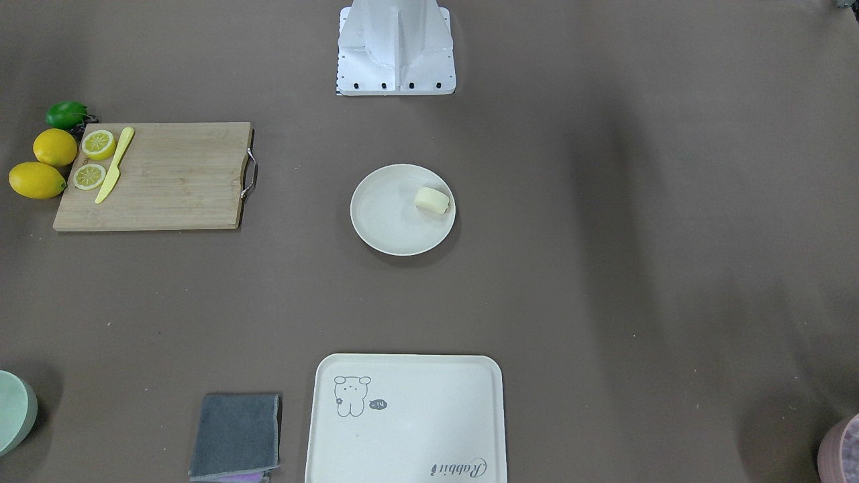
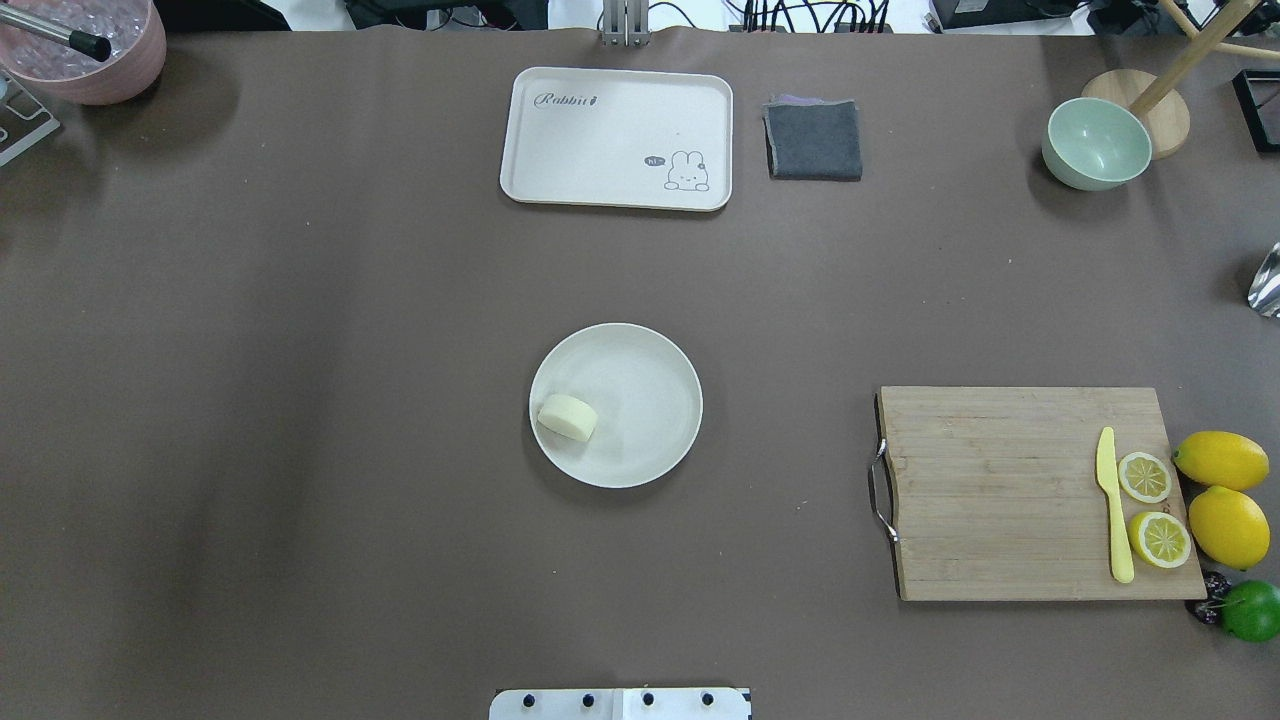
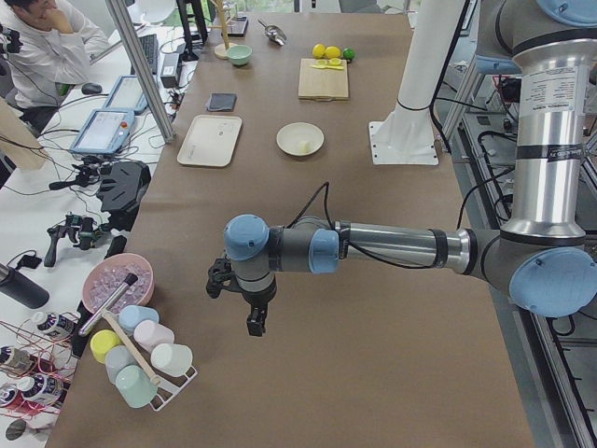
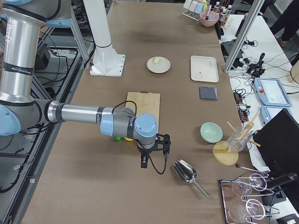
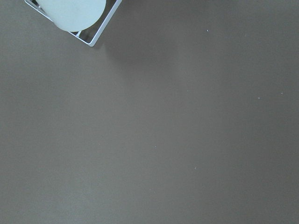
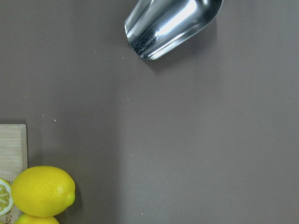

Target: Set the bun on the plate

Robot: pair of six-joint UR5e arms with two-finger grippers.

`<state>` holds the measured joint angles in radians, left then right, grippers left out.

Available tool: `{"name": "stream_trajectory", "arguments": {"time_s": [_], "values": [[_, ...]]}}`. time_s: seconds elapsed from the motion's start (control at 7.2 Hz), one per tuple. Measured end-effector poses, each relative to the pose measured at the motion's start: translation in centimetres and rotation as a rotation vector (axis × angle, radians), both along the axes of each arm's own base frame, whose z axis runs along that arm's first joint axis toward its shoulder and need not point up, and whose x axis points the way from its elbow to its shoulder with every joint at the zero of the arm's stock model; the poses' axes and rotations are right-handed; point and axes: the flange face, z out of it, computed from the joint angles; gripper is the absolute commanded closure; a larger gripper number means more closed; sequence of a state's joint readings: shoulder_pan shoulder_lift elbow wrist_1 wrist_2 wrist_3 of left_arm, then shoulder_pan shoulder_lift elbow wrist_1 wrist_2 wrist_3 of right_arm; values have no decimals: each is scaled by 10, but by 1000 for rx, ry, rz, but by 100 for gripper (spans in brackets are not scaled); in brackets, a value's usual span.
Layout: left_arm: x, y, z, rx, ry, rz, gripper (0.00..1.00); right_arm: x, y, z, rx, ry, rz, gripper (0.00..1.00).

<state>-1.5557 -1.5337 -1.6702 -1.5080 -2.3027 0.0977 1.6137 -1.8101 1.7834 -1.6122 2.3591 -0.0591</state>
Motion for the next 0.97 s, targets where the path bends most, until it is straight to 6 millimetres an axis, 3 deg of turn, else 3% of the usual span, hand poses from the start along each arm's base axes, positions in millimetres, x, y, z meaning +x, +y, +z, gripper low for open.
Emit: {"name": "stream_trajectory", "arguments": {"time_s": [0.97], "values": [[-1,-1,-5,16,-9,4,2,0,-1,-4,9,-7,0,0]]}}
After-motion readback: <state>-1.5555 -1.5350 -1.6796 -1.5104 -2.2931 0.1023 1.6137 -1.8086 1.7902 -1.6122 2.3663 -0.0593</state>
